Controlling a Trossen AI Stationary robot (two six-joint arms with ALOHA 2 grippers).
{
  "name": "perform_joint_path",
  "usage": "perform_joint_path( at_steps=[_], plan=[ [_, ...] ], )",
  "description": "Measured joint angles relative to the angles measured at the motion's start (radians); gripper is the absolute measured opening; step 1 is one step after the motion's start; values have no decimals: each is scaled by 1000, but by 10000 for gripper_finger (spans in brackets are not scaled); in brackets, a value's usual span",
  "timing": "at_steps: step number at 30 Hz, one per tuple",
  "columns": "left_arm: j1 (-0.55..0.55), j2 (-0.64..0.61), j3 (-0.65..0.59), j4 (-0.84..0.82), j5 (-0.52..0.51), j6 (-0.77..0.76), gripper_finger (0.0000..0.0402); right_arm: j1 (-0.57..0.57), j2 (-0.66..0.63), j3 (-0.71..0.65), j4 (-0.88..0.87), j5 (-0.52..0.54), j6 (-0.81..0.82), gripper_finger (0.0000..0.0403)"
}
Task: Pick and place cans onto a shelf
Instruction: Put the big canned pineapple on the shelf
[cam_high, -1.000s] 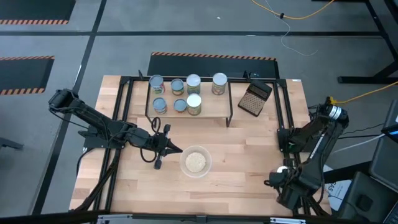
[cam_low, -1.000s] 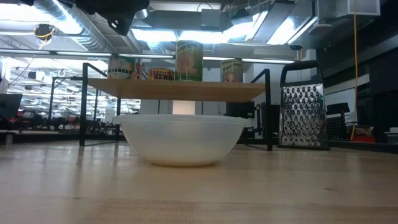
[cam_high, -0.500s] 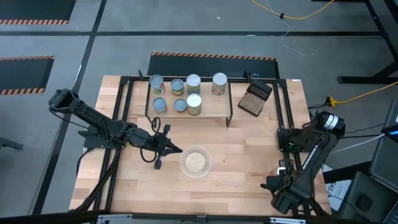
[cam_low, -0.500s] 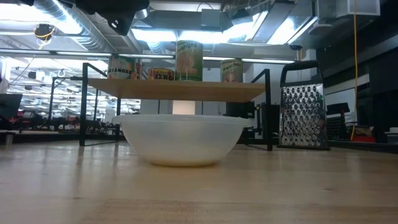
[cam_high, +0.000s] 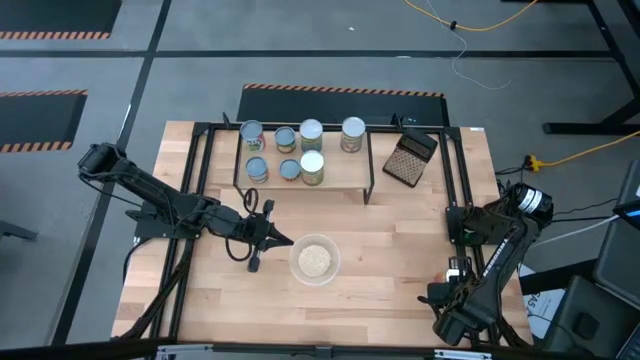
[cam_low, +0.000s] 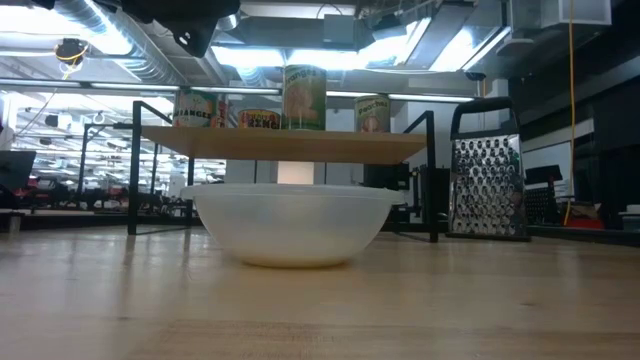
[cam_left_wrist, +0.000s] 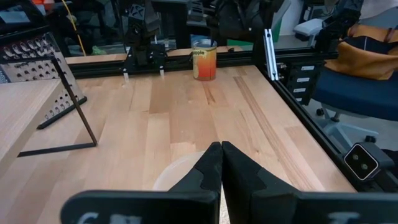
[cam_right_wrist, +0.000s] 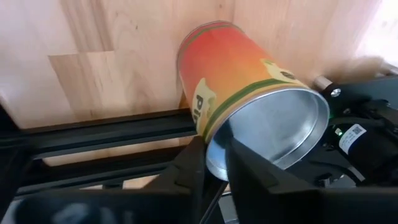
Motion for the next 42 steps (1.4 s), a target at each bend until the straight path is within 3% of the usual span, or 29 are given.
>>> perform_joint_path(
  at_steps=[5,22,35,42],
  plan=[
    [0,0,0,0,0,0,0,0,0,0,12,-7,0,9],
    [0,0,0,-1,15,1,0,-149,8,109,65,20,-68,1],
    [0,0,0,-20,15,0,0,-382,6,171,198,12,-285,0],
    [0,0,0,-28,15,0,0,-523,5,275,193,122,-438,0]
  ],
)
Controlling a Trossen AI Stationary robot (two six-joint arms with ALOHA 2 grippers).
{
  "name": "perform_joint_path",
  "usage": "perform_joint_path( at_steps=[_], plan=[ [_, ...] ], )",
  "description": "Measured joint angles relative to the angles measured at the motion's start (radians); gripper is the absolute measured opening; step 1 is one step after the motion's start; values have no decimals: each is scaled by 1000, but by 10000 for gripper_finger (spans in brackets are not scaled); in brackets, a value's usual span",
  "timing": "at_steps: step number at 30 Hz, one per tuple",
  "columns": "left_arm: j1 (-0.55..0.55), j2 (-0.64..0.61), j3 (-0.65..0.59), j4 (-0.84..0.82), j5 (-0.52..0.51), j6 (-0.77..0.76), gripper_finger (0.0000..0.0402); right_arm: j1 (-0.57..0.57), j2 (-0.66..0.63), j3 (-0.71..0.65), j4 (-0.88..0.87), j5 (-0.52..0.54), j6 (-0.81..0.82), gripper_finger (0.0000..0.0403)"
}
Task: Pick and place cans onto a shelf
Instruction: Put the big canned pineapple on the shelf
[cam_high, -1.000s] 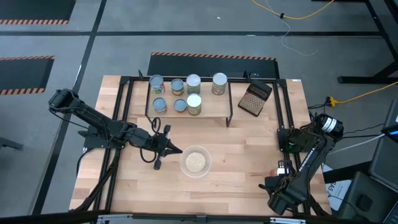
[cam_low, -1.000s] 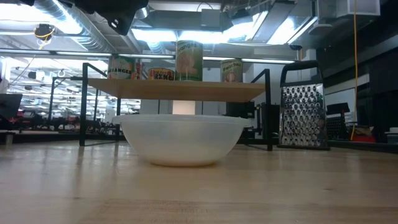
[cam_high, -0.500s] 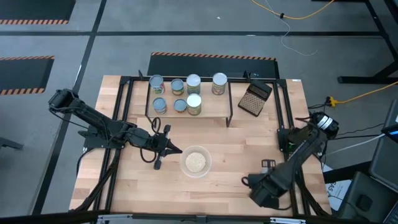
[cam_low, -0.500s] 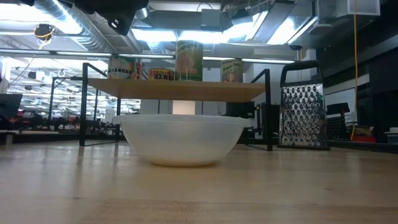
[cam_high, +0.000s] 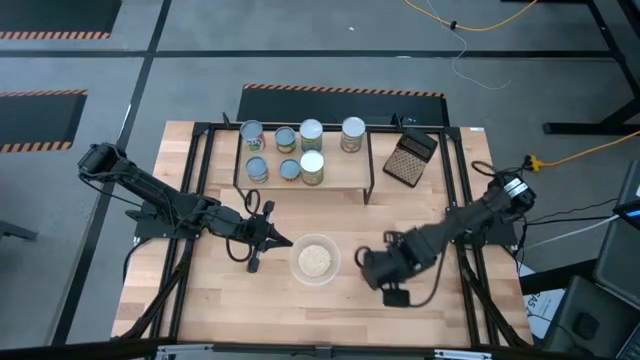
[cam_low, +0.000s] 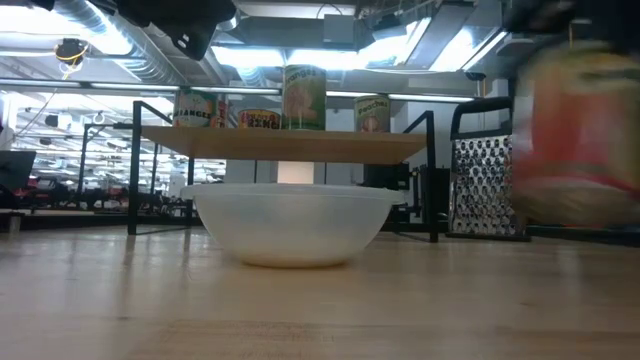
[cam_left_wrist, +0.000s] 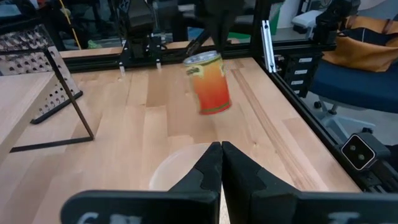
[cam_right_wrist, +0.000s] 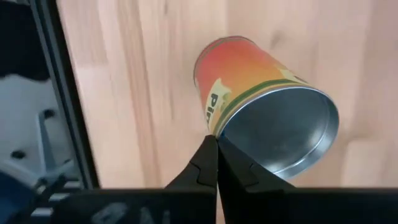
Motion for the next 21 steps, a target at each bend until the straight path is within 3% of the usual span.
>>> perform_joint_path(
  at_steps=[21],
  plan=[
    [0,0,0,-2,15,0,0,-400,-3,367,-135,232,-456,0]
  ],
)
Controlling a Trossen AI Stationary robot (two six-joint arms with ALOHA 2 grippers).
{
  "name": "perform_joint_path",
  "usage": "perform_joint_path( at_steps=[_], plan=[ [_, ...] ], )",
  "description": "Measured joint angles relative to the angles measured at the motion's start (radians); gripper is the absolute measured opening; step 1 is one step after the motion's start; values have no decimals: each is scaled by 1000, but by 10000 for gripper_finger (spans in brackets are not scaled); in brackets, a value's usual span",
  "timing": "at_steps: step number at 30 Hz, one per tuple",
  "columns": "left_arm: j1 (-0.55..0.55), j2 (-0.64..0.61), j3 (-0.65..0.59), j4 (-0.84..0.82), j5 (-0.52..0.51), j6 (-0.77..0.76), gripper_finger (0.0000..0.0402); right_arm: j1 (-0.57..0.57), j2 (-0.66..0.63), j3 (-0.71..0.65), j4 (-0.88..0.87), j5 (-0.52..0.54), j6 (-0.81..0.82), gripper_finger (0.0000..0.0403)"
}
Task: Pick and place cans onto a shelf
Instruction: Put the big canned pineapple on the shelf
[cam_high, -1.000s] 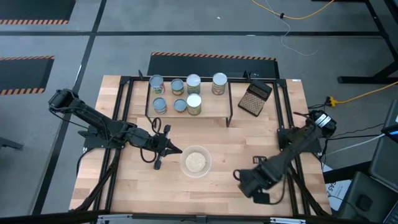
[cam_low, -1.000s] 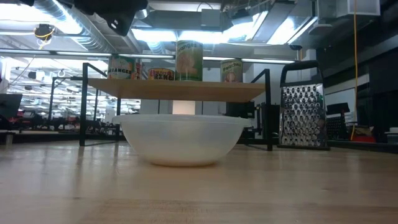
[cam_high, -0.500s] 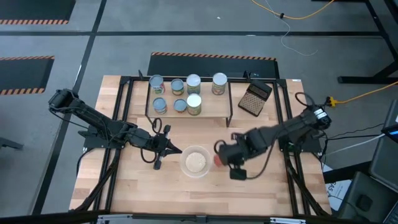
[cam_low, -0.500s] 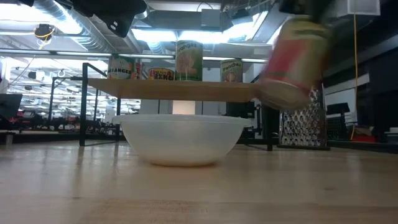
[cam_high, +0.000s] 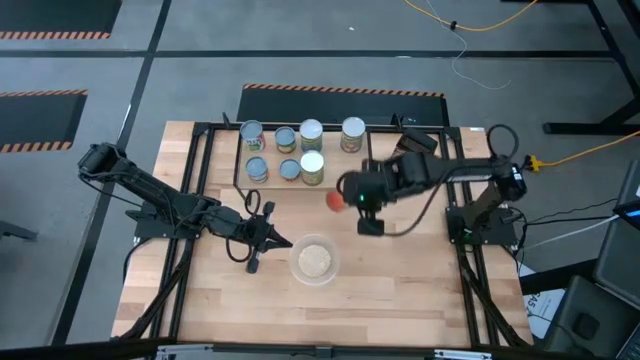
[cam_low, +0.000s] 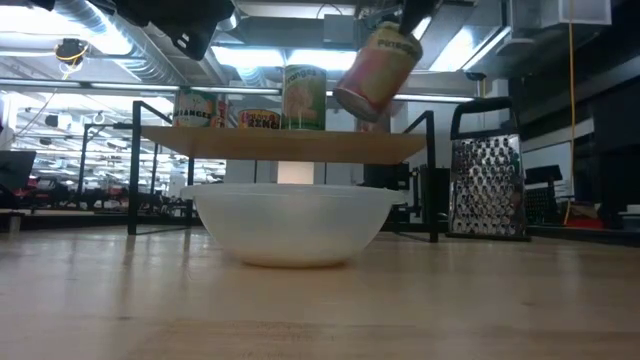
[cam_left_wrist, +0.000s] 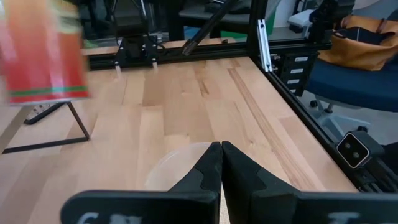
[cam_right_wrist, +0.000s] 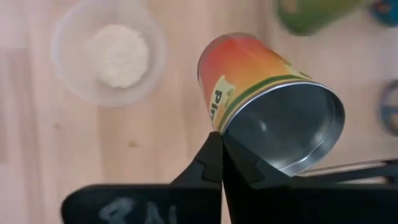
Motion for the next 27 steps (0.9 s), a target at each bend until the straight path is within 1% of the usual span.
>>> perform_joint_path(
  at_steps=[5,14,20,23,27],
  plan=[
    [0,0,0,0,0,-1,0,-88,0,31,-33,4,-108,0],
    [0,0,0,0,0,-1,0,-213,0,33,-35,4,-287,0],
    [0,0,0,0,0,-2,0,-258,0,33,-60,4,-301,0],
    [0,0,0,0,0,-2,0,-264,0,33,-116,4,-313,0],
    [0,0,0,0,0,-2,0,-266,0,33,-140,16,-313,0]
  ],
)
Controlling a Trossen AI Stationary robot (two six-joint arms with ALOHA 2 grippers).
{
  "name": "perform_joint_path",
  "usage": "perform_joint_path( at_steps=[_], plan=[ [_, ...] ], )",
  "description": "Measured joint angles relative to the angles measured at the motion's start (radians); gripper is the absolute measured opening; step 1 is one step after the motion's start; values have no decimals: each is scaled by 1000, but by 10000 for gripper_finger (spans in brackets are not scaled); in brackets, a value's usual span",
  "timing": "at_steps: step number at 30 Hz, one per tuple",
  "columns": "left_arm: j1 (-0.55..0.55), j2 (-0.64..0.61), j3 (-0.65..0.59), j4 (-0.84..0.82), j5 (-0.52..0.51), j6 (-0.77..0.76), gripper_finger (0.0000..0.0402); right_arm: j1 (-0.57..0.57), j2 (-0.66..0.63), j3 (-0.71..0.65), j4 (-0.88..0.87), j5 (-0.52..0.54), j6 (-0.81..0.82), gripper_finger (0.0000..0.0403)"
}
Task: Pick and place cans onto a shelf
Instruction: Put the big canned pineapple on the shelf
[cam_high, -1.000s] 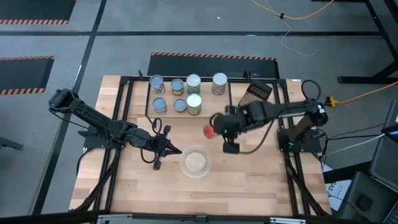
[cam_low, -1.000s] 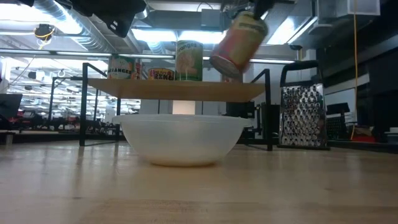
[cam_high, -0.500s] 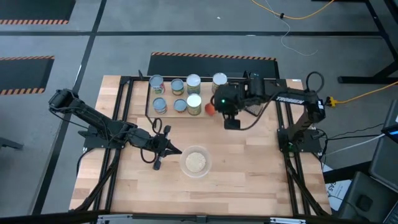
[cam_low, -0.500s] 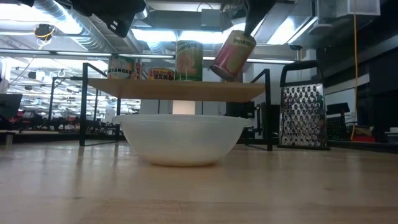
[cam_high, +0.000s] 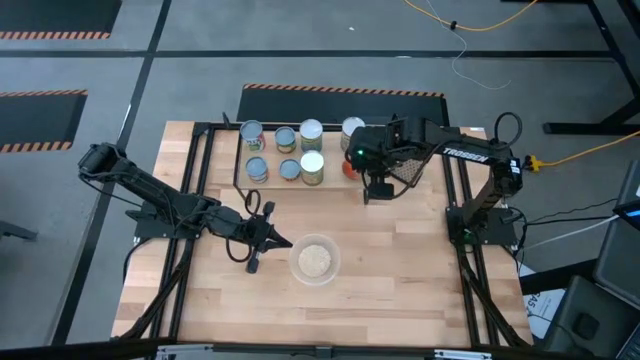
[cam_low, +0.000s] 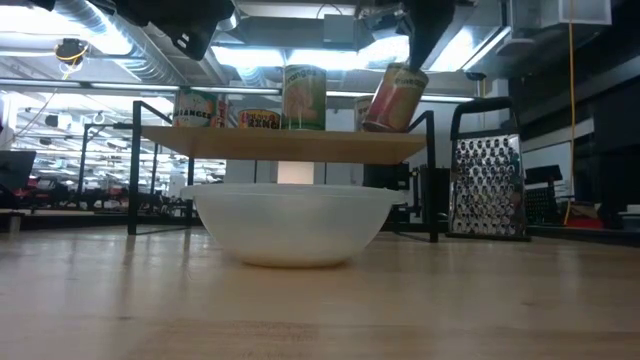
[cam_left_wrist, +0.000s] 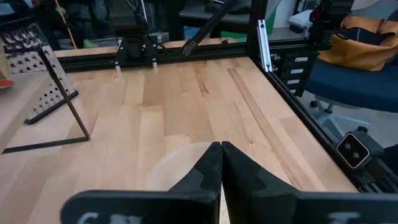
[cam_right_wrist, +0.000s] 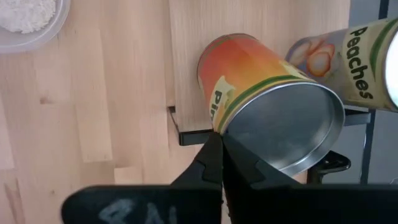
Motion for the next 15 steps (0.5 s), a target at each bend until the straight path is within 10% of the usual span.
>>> perform_joint_path(
  at_steps=[15],
  plan=[
    [0,0,0,0,0,0,0,0,0,-5,26,-5,-2,0]
  ],
)
